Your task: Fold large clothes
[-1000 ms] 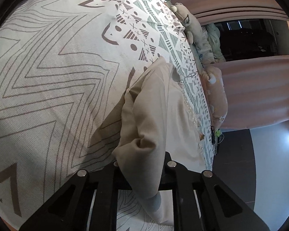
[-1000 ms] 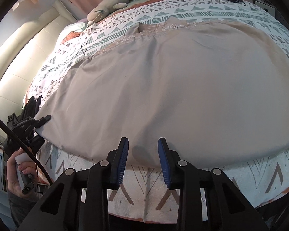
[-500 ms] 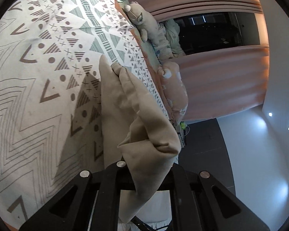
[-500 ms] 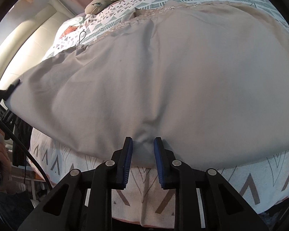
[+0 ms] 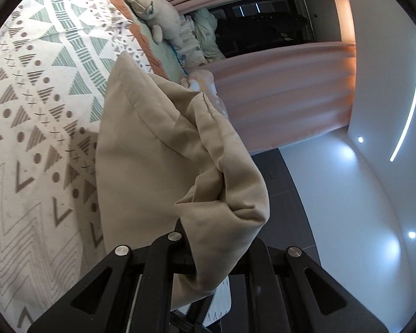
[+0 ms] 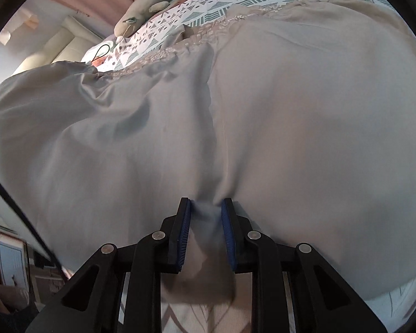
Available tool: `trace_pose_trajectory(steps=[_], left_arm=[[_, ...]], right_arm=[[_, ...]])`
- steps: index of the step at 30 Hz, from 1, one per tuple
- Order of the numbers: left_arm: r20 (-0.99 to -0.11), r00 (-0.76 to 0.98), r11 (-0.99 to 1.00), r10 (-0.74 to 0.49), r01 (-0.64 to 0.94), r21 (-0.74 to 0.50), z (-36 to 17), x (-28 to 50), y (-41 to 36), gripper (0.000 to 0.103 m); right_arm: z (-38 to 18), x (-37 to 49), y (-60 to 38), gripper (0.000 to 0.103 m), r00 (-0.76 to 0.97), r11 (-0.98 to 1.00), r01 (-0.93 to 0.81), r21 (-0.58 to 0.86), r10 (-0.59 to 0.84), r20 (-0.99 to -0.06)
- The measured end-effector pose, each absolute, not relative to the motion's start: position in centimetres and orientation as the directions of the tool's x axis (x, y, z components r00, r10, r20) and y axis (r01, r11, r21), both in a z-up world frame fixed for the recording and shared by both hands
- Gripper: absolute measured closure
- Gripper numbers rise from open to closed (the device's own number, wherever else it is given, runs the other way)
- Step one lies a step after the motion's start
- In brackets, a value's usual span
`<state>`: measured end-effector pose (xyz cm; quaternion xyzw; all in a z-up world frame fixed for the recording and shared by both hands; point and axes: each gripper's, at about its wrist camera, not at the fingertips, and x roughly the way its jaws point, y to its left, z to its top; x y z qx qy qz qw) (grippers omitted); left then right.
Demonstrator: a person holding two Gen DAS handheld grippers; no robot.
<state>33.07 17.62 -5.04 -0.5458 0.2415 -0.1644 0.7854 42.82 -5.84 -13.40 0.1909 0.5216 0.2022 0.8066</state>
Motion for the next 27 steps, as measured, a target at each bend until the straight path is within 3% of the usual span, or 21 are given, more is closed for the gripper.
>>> trace_pose_trajectory(steps=[7, 12, 14, 15, 16, 27], left_arm=[[-0.166, 0.795, 0.345, -0.583, 0.058, -0.937, -2.7, 34.9, 14.0, 0.093], [-0.159, 0.762, 0.344, -0.628, 0.089, -0.935, -1.4, 36.6, 10.9, 0.093], [-0.157, 0.749, 0.341, -0.644, 0.097, -0.935, -1.3, 37.5, 9.5, 0.093], [-0.158, 0.742, 0.341, -0.652, 0.100, -0.935, -1.2, 37.9, 8.8, 0.093], [-0.157, 0.735, 0.337, -0.659, 0.102, -0.936, -1.2, 38.5, 8.0, 0.093], [-0.204, 0.617, 0.319, -0.760, 0.081, -0.944, -4.3, 44.1, -1.8, 0.093]], right_arm=[[-13.4, 44.0, -8.3, 0.083, 0.358, 0.754, -0.103, 0.649, 0.637, -0.683], [-11.8, 42.8, -12.6, 0.082, 0.414, 0.734, -0.081, 0.674, 0.640, -0.647], [-11.2, 42.0, -14.5, 0.061, 0.443, 0.734, -0.066, 0.675, 0.628, -0.640], [-11.0, 41.7, -15.3, 0.033, 0.453, 0.728, -0.063, 0.682, 0.630, -0.631], [-10.6, 41.3, -16.3, 0.020, 0.467, 0.720, -0.064, 0.691, 0.634, -0.617], [-11.4, 37.3, -27.1, 0.020, 0.578, 0.691, 0.075, 0.719, 0.558, -0.596]])
